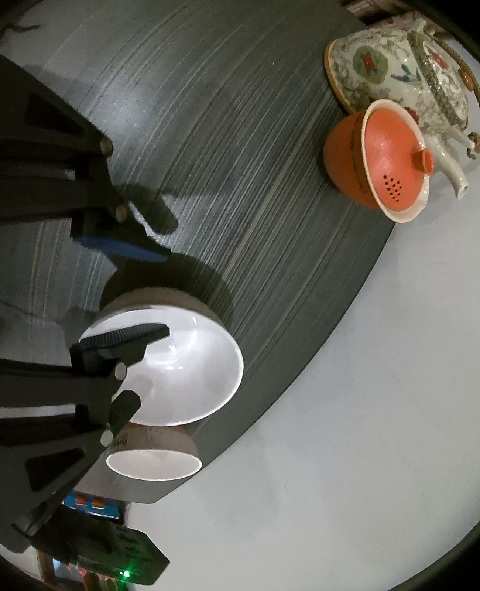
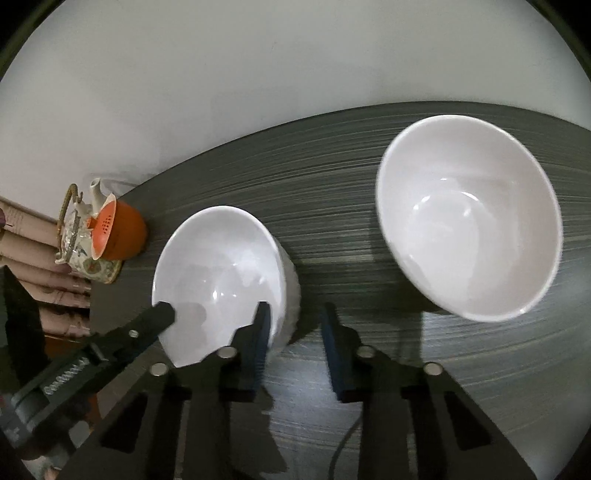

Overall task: Organize plates and bowls
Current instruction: 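Close both grippers on the 'Dog' bowl rim and lift it, then carry the 'Dog' bowl over the pink bowl with both grippers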

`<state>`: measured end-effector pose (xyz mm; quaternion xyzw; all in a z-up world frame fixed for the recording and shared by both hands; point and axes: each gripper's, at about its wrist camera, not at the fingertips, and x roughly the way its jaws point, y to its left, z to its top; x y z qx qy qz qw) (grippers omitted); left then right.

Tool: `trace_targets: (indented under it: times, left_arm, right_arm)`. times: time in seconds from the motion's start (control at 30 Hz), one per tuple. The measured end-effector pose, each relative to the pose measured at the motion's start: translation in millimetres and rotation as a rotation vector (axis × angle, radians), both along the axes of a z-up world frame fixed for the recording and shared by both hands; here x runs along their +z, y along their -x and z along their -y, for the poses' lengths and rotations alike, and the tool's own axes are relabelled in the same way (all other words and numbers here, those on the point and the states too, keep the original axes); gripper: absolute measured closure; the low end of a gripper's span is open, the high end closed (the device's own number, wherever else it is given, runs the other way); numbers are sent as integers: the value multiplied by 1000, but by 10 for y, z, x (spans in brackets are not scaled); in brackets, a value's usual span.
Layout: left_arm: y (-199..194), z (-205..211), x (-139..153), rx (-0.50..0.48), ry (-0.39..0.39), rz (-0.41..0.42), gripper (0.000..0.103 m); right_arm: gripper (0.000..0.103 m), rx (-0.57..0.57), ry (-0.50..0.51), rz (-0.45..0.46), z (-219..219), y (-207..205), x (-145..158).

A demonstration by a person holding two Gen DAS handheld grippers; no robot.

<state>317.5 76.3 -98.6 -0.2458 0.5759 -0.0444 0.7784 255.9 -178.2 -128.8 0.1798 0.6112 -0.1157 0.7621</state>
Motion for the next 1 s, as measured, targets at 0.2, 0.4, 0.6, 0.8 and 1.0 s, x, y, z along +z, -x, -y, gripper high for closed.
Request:
trace_targets:
  times: [0.2,0.4,0.6,0.8,1.0]
  left_arm:
    - [-50,24,-92,-10,28,-4,91]
    - [23,55,2,-8,-5,4,91]
    - [184,126,216,-15,-44,24,91]
    - [476,195,478,-33,-90,55,91]
    - [846,323,767,-39,-111,75,91]
  right_arm:
    - [88,4,-8,6,-17,-38,-33]
    - [88,20,-4,-2,-57,14,20]
    - [88,26,-18,11,-156,158,172]
    - [88,57,-18,30,-256,400,427]
    - [88,78,-12,63,-331,737,734]
